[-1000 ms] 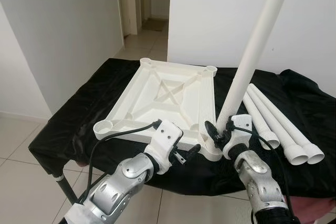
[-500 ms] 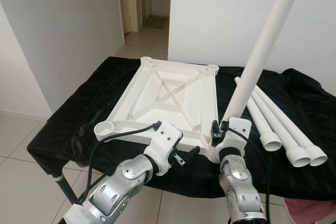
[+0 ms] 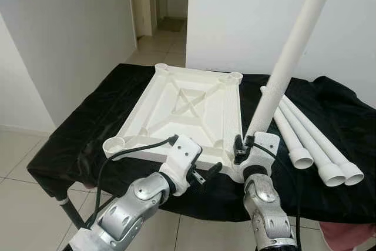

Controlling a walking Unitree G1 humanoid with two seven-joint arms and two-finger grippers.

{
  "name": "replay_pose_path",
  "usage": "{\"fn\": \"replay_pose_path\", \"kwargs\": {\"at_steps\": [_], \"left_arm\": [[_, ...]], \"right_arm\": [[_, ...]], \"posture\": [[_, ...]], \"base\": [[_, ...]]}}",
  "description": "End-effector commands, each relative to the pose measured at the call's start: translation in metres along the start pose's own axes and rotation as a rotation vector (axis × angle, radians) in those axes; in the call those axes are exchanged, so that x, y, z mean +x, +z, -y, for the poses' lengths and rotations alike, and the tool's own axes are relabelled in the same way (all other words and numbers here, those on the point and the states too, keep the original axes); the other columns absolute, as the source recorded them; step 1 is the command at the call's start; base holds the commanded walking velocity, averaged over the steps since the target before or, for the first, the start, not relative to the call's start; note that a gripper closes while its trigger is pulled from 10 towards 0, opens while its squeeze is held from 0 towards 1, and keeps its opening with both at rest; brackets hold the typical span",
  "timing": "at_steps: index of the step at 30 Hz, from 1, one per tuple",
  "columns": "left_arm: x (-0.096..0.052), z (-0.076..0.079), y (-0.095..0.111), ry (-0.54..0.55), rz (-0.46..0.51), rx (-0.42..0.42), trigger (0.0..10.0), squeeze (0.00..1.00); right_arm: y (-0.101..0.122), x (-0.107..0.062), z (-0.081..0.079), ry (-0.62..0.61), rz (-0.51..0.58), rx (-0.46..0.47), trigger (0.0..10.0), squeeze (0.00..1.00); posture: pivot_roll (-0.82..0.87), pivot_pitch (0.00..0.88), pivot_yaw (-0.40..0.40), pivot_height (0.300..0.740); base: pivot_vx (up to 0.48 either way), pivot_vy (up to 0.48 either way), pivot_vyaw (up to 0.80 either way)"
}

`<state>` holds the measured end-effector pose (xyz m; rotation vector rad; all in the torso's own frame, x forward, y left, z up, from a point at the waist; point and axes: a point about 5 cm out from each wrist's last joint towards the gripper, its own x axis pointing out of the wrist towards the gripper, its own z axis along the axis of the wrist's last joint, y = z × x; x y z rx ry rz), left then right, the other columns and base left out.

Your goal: Building children table

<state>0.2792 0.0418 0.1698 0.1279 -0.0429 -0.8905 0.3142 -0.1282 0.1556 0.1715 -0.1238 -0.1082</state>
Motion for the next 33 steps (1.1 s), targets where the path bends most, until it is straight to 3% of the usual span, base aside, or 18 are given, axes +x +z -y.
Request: {"fn": "replay_pose_path", "kwargs": {"at_steps": [1,2,3,4,5,12,15,18,24,33], "left_arm": [[-0.002,0.011,-0.003,-0.208,-0.011,-0.007,10.0,0.00],[-0.002,0.011,-0.003,-0.208,-0.011,-0.007,10.0,0.00],[-0.001,0.011,-0.003,-0.208,-0.009,-0.008,10.0,0.00],[-0.001,0.011,-0.003,-0.208,-0.009,-0.008,10.0,0.00],[-0.001,0.012,-0.002,-0.210,-0.008,-0.008,10.0,0.00],[0.000,0.013,-0.002,-0.217,-0.008,-0.007,10.0,0.00],[0.001,0.016,-0.002,-0.230,-0.008,-0.009,10.0,0.00],[0.001,0.016,-0.002,-0.233,-0.007,-0.010,10.0,0.00],[-0.001,0.015,-0.001,-0.233,-0.009,-0.014,10.0,0.00],[-0.002,0.014,-0.002,-0.227,-0.012,-0.017,10.0,0.00]], "right_arm": [[-0.001,0.000,0.001,0.010,-0.004,0.008,10.0,1.00],[-0.001,0.000,0.001,0.010,-0.004,0.008,10.0,1.00],[0.000,0.000,0.003,0.044,0.001,0.008,10.0,0.73],[0.000,0.000,0.003,0.044,0.001,0.008,10.0,0.73],[0.001,0.000,0.007,0.066,0.011,0.003,10.0,0.00],[0.000,0.000,0.016,0.149,-0.016,-0.045,10.0,0.00],[-0.001,0.003,0.023,0.292,-0.026,-0.116,10.0,0.00],[0.001,0.003,0.023,0.332,-0.017,-0.128,10.0,0.00],[0.004,0.008,0.024,0.545,-0.023,-0.199,10.0,0.00],[-0.001,0.012,0.027,0.601,-0.052,-0.221,10.0,0.00]], "posture": [[-0.02,0.011,0.004,0.740],[-0.02,0.011,0.004,0.740],[-0.02,0.010,0.004,0.740],[-0.02,0.010,0.004,0.740],[-0.03,0.012,0.006,0.740],[-0.03,0.014,0.015,0.740],[-0.04,0.020,0.019,0.740],[-0.04,0.020,0.019,0.740],[-0.04,0.031,0.017,0.740],[-0.04,0.036,0.024,0.740]], "base": [[0.000,0.000,0.00],[0.000,0.000,0.00],[0.000,0.000,0.00],[0.000,0.000,0.00],[0.000,0.000,0.00],[0.000,0.000,0.00],[0.000,0.000,0.00],[0.000,0.000,0.00],[0.000,0.000,0.00],[0.000,0.000,0.00]]}}
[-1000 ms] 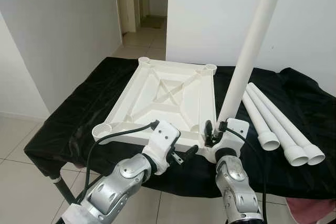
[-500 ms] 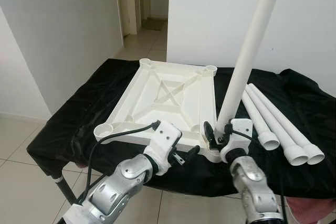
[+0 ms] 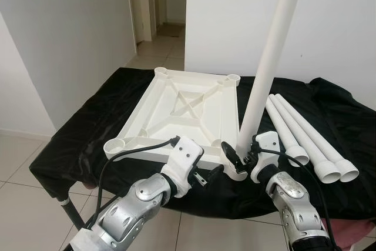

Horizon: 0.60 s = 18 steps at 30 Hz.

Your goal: Building children table

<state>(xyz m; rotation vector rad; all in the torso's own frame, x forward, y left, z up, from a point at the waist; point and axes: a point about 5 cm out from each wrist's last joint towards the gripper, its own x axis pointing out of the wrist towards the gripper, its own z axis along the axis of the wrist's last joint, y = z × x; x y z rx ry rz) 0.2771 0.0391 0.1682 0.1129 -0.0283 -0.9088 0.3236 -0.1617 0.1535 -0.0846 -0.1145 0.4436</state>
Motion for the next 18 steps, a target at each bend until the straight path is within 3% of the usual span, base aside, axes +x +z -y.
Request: {"fn": "replay_pose_path", "kwargs": {"at_steps": [1,10,11,14,15,18], "left_arm": [[-0.0024,0.0102,-0.0006,-0.210,-0.010,0.001,10.0,0.00],[0.0013,0.0124,-0.0001,-0.254,-0.016,0.002,10.0,0.00],[0.0022,0.0132,0.0001,-0.264,-0.017,0.003,10.0,0.00],[0.0037,0.0141,0.0011,-0.275,-0.015,0.001,10.0,0.00],[0.0042,0.0145,0.0014,-0.277,-0.014,0.002,10.0,0.00],[0.0047,0.0145,0.0017,-0.279,-0.014,0.001,10.0,0.00]], "right_arm": [[-0.0024,0.0033,-0.0049,0.041,-0.008,-0.007,10.0,0.00],[-0.0021,0.0054,-0.0019,0.047,-0.010,-0.021,10.0,0.00],[-0.0023,0.0053,-0.0017,0.047,-0.010,-0.023,8.1,0.00],[-0.0041,0.0036,-0.0017,0.038,-0.010,-0.014,8.1,0.00],[-0.0054,0.0021,-0.0018,0.028,-0.012,-0.008,0.0,0.00],[-0.0062,0.0010,-0.0020,0.023,-0.008,-0.002,0.0,0.00]], "posture": [[-0.05,0.039,0.041,0.740],[-0.08,0.049,0.082,0.740],[-0.08,0.050,0.085,0.740],[-0.09,0.052,0.089,0.740],[-0.09,0.054,0.090,0.740],[-0.09,0.054,0.090,0.740]], "base": [[0.000,0.000,0.00],[0.000,0.000,0.00],[0.000,0.000,0.00],[0.000,0.000,0.00],[0.000,0.000,0.00],[0.000,0.000,0.00]]}}
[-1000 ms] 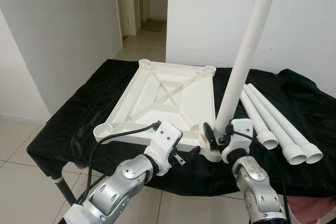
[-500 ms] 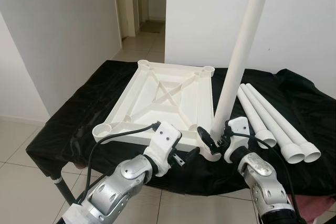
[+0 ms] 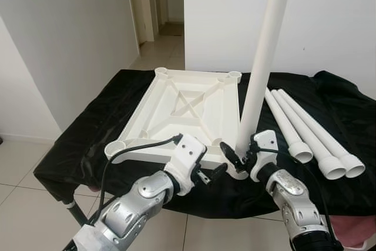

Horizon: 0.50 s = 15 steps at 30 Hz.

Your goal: Building children table

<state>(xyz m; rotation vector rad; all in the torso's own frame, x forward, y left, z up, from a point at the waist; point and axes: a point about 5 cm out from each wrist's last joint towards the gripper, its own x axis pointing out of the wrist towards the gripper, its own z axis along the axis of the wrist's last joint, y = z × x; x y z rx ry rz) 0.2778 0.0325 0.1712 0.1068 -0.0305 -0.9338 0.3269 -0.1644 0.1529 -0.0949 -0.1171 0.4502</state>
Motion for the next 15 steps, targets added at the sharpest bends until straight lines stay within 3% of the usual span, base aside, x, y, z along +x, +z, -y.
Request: {"fn": "replay_pose_path", "kwargs": {"at_steps": [1,14,15], "left_arm": [[0.000,0.011,-0.002,-0.254,-0.020,0.004,10.0,0.00],[-0.003,0.010,-0.004,-0.231,-0.022,-0.004,10.0,0.00],[-0.004,0.010,-0.004,-0.228,-0.023,-0.003,10.0,0.00]], "right_arm": [[-0.005,-0.002,-0.006,0.005,-0.004,0.012,0.0,0.00],[0.000,-0.011,-0.008,-0.180,-0.005,0.063,0.0,0.00],[-0.001,-0.012,-0.010,-0.241,-0.018,0.066,10.0,0.00]], "posture": [[-0.09,0.055,0.089,0.740],[-0.08,0.066,0.060,0.740],[-0.07,0.069,0.053,0.740]], "base": [[0.000,0.000,0.00],[0.000,0.000,0.00],[0.000,0.000,0.00]]}}
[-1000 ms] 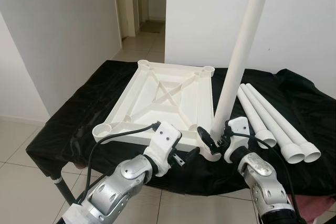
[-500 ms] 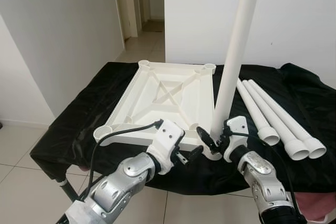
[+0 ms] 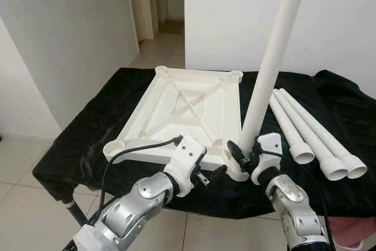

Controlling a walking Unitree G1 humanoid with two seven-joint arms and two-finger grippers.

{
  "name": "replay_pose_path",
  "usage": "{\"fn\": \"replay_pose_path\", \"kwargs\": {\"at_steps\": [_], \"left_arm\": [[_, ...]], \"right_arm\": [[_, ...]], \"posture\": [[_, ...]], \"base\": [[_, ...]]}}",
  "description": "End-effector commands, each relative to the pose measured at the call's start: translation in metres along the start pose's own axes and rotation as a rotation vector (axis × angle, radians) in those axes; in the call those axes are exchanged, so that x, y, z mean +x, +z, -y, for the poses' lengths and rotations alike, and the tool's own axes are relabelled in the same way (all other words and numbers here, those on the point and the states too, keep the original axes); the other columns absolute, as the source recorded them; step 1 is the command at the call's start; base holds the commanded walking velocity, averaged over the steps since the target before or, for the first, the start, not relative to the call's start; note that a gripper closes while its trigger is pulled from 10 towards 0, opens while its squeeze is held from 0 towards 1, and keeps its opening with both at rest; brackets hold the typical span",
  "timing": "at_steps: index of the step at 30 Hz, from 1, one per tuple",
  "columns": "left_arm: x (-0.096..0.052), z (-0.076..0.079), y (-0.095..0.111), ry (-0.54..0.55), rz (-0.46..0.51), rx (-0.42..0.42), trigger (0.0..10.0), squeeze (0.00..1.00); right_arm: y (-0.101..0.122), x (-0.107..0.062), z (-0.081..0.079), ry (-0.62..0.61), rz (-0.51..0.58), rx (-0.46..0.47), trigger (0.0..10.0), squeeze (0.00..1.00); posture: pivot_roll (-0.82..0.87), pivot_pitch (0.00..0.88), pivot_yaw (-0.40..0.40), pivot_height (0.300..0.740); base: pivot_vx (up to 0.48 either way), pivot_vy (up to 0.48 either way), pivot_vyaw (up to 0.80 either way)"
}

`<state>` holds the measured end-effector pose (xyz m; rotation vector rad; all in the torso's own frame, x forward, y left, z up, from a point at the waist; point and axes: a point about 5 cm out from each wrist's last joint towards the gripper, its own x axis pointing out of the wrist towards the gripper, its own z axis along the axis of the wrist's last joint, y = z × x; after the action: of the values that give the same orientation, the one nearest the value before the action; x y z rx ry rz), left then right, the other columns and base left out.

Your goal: Building children table

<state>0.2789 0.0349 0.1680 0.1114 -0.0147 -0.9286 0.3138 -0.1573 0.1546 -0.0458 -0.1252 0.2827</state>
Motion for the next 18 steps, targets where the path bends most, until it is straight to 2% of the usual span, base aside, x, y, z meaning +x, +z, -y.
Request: {"fn": "replay_pose_path", "kwargs": {"at_steps": [1,3,6,7,9,11,14,18], "left_arm": [[-0.003,0.011,-0.001,-0.229,-0.008,0.001,10.0,0.00],[-0.003,0.011,-0.001,-0.227,-0.008,0.001,10.0,0.00],[-0.003,0.011,-0.001,-0.222,-0.008,0.001,10.0,0.00],[-0.003,0.011,-0.001,-0.222,-0.008,0.001,10.0,0.00],[-0.003,0.010,-0.001,-0.217,-0.007,0.000,10.0,0.00],[-0.003,0.010,-0.001,-0.215,-0.006,-0.001,10.0,0.00],[-0.003,0.011,0.000,-0.213,-0.003,-0.003,10.0,0.00],[-0.002,0.012,0.000,-0.219,-0.004,0.001,10.0,0.00]], "right_arm": [[-0.005,-0.005,0.000,-0.123,-0.034,0.040,10.0,0.00],[-0.006,-0.006,-0.002,-0.160,-0.039,0.050,10.0,0.00],[-0.007,-0.010,-0.012,-0.331,-0.040,0.100,10.0,0.00],[-0.007,-0.010,-0.012,-0.331,-0.040,0.100,10.0,0.00],[-0.008,-0.012,-0.019,-0.427,-0.037,0.136,10.0,0.00],[-0.008,-0.013,-0.023,-0.470,-0.040,0.153,10.0,0.00],[-0.007,-0.010,-0.032,-0.440,-0.049,0.162,10.0,0.00],[-0.004,-0.011,-0.026,-0.439,-0.042,0.151,10.0,0.00]], "posture": [[-0.07,0.072,0.051,0.740],[-0.07,0.072,0.051,0.740],[-0.07,0.075,0.044,0.740],[-0.07,0.075,0.044,0.740],[-0.06,0.074,0.040,0.740],[-0.06,0.074,0.041,0.740],[-0.07,0.073,0.042,0.740],[-0.07,0.067,0.040,0.740]], "base": [[0.000,0.000,0.00],[0.000,0.000,0.00],[0.000,0.000,0.00],[0.000,0.000,0.00],[0.000,0.000,0.00],[0.000,0.000,0.00],[0.000,0.000,0.00],[0.000,0.000,0.00]]}}
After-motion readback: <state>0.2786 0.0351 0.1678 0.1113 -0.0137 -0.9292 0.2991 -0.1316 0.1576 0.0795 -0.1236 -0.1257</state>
